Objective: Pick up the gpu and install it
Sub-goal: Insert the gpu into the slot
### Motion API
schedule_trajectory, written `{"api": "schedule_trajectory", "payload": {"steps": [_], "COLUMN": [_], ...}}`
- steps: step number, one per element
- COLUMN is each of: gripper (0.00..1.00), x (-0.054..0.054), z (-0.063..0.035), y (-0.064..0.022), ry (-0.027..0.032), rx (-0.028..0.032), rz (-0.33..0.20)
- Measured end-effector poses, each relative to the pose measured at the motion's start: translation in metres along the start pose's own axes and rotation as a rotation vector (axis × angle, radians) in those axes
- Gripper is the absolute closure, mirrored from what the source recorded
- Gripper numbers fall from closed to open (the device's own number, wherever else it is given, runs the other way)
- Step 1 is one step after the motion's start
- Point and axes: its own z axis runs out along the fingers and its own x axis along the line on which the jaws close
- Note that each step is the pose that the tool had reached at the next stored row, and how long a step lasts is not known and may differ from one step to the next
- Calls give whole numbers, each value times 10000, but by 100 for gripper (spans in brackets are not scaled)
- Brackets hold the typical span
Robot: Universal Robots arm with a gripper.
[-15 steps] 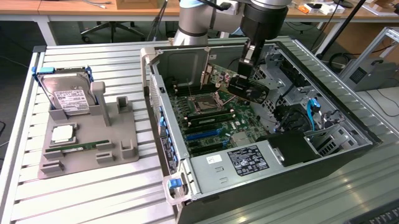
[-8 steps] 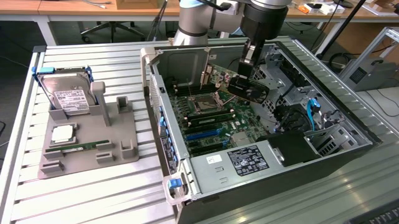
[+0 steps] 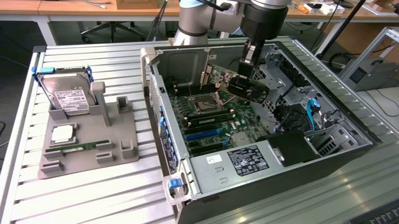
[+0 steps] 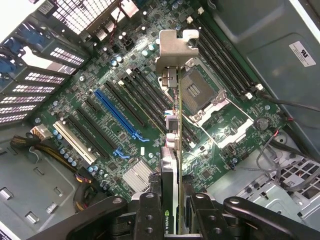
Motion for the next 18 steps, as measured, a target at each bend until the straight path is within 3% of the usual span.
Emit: {"api": "schedule_trajectory", "payload": {"steps": [18], "gripper": [73], "x": [0], "z": [0], "y": [0], "ry": [-14], "rx": [-1], "rz": [-206]}}
